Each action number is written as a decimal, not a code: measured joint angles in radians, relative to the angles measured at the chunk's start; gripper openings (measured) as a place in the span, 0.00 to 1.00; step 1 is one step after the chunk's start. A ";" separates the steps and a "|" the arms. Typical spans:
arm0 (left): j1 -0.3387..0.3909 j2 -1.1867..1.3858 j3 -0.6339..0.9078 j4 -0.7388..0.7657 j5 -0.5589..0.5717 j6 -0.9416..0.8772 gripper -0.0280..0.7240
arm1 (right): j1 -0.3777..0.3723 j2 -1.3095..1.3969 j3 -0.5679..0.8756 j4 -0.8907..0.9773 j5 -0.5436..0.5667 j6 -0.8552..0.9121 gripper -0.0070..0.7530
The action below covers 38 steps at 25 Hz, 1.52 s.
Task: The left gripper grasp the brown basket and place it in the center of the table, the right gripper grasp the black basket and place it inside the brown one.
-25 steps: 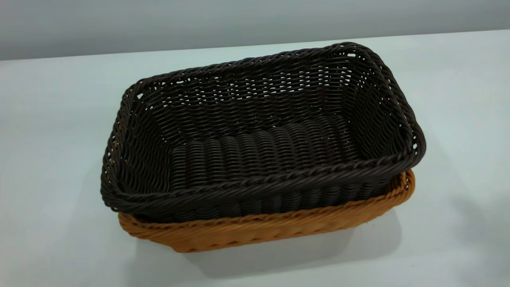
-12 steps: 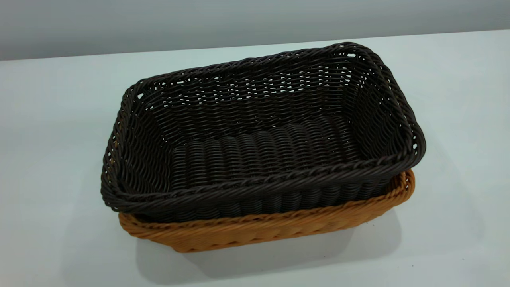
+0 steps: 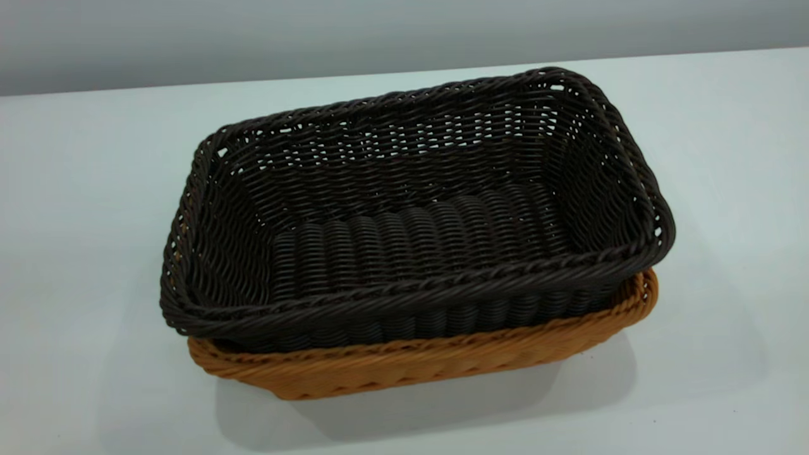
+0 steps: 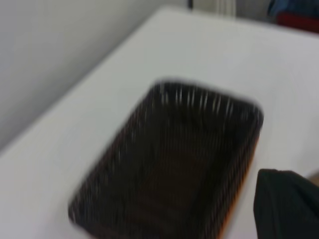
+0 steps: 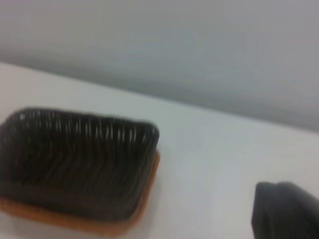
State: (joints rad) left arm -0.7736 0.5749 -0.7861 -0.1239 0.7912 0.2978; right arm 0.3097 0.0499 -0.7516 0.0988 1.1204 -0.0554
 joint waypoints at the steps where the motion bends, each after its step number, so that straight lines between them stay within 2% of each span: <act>1: 0.000 -0.021 0.024 0.019 0.013 -0.037 0.04 | 0.000 -0.020 0.040 0.004 -0.003 0.012 0.01; 6: 0.002 -0.114 0.128 0.115 0.086 -0.160 0.04 | 0.000 -0.051 0.225 0.005 -0.054 -0.014 0.01; 9: 0.002 -0.170 0.173 0.149 0.146 -0.231 0.04 | 0.000 -0.050 0.270 0.011 -0.064 -0.022 0.01; 15: 0.002 -0.297 0.248 0.215 0.200 -0.322 0.04 | 0.000 -0.050 0.270 0.003 -0.066 -0.018 0.01; 22: 0.002 -0.447 0.313 0.155 0.230 -0.340 0.04 | 0.000 -0.050 0.269 0.003 -0.065 -0.018 0.01; 26: 0.002 -0.505 0.330 0.147 0.311 -0.340 0.04 | 0.000 -0.050 0.269 0.003 -0.064 -0.018 0.01; 30: 0.002 -0.533 0.339 0.124 0.276 -0.335 0.04 | 0.000 -0.050 0.269 0.003 -0.062 -0.018 0.01; 38: 0.002 -0.532 0.339 0.124 0.280 -0.335 0.04 | -0.003 -0.050 0.269 0.003 -0.062 -0.018 0.01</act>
State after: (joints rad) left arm -0.7714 0.0428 -0.4472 0.0000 1.0717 -0.0372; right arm 0.3071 0.0000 -0.4829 0.1021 1.0579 -0.0738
